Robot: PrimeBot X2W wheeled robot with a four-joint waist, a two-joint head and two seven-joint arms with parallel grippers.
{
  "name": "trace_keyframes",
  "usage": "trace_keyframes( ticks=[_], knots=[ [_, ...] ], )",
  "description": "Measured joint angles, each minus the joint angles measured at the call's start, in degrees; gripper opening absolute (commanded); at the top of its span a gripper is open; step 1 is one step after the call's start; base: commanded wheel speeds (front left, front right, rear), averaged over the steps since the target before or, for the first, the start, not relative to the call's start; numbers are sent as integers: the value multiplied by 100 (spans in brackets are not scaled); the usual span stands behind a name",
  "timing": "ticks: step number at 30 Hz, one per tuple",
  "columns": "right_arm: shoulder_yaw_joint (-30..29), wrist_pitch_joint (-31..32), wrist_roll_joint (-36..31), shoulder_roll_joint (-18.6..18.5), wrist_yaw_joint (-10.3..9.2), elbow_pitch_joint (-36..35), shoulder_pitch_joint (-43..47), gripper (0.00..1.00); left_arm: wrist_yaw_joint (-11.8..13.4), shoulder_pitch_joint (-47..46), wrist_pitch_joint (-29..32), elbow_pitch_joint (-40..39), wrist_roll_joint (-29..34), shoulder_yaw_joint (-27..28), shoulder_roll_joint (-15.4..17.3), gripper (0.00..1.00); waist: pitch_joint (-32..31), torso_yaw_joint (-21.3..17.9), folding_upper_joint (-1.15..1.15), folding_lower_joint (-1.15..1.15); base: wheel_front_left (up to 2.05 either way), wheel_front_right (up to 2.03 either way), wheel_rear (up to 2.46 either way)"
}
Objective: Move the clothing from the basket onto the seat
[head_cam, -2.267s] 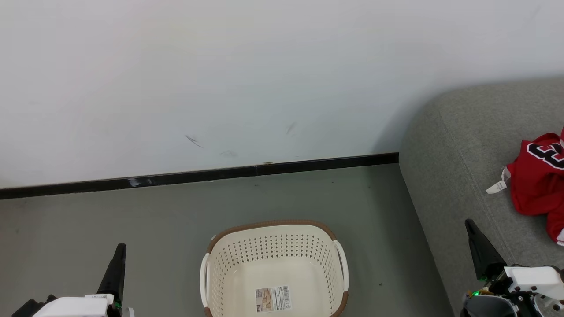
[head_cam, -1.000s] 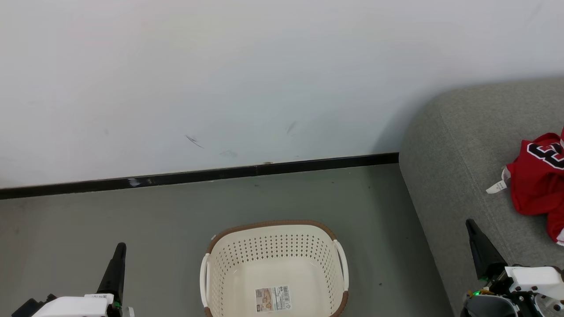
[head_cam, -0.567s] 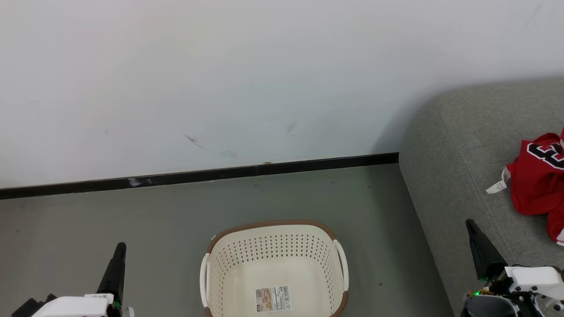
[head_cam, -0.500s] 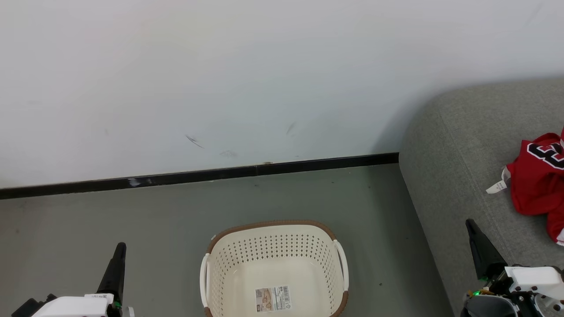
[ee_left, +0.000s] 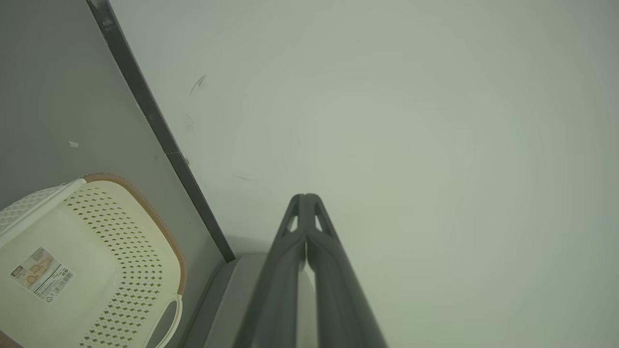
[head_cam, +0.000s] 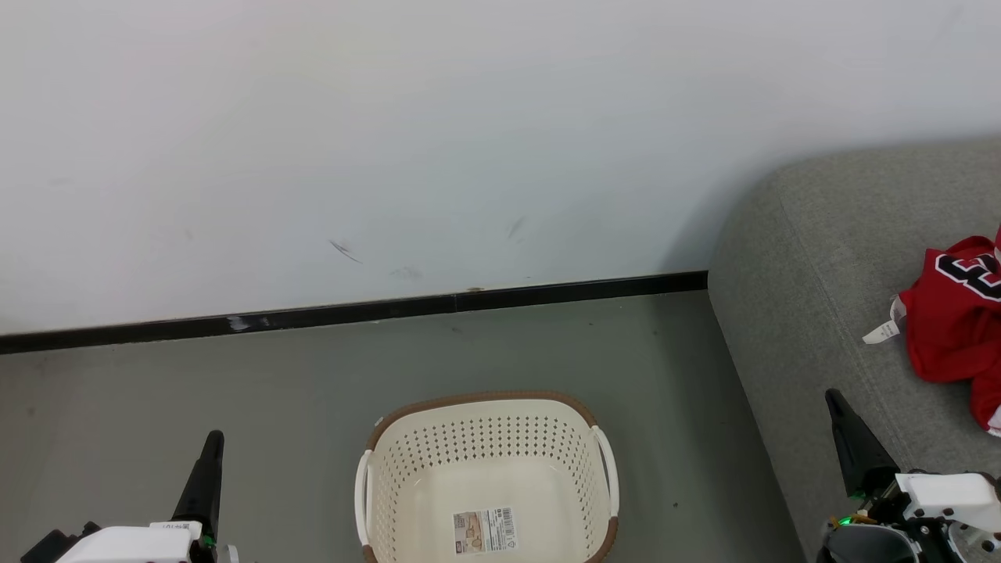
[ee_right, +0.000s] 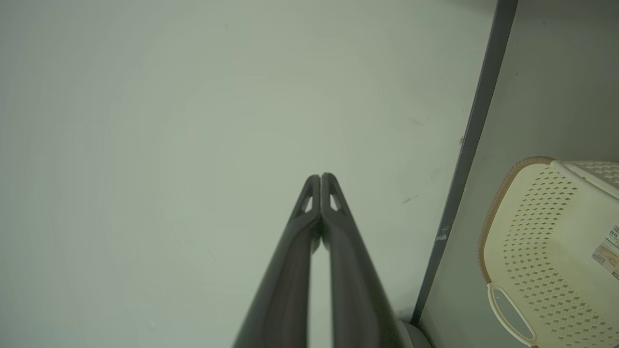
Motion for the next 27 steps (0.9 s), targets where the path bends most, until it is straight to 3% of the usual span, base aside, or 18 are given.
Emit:
trace_keyframes(
  ticks=[27],
  knots=[
    [-13, 1, -1, 8, 0, 2, -1, 0, 0, 0, 0, -4, 0, 0, 0, 0, 0, 0, 0, 0, 0, 0, 0]
  ],
)
